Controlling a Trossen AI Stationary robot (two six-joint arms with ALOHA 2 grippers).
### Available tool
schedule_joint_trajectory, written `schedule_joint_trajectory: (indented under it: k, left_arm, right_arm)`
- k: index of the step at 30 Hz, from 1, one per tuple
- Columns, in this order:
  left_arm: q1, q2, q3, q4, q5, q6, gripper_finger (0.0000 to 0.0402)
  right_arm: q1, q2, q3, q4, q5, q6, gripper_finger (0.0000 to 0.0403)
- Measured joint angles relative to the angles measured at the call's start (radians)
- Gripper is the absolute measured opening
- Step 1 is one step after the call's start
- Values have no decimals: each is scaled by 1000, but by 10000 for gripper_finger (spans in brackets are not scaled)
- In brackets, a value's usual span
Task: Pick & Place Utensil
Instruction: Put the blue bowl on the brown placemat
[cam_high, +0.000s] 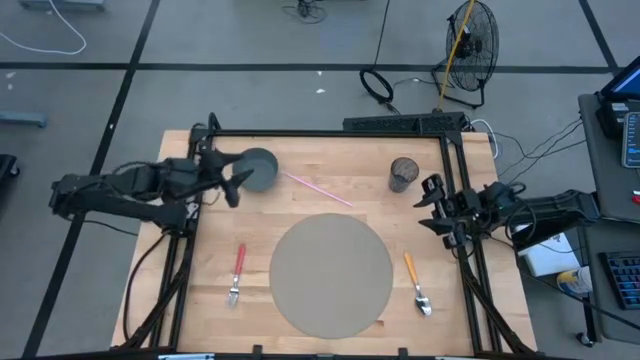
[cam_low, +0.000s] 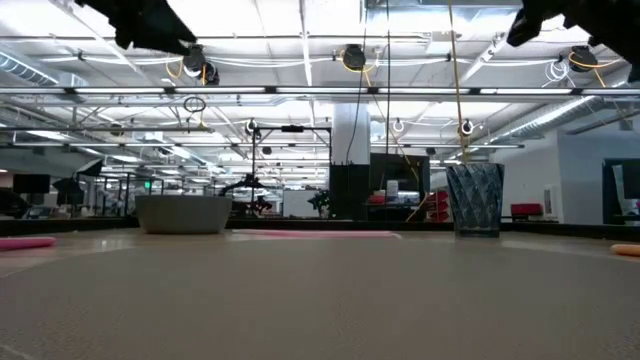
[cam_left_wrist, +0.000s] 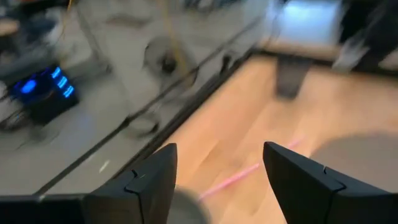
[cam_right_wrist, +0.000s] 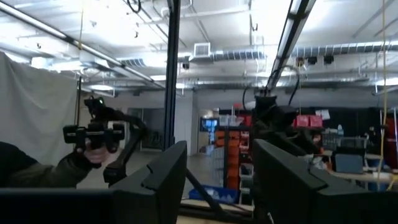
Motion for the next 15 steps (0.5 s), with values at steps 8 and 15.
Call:
schedule_joint_trajectory:
  k: [8, 15]
  left_arm:
    - [135, 204, 62, -115, 257, 70, 243]
    - [184, 351, 62, -203, 274, 93, 243]
  right_arm:
    - [0, 182, 230, -250, -2, -46, 180]
    - [5, 293, 387, -401, -27, -80, 180]
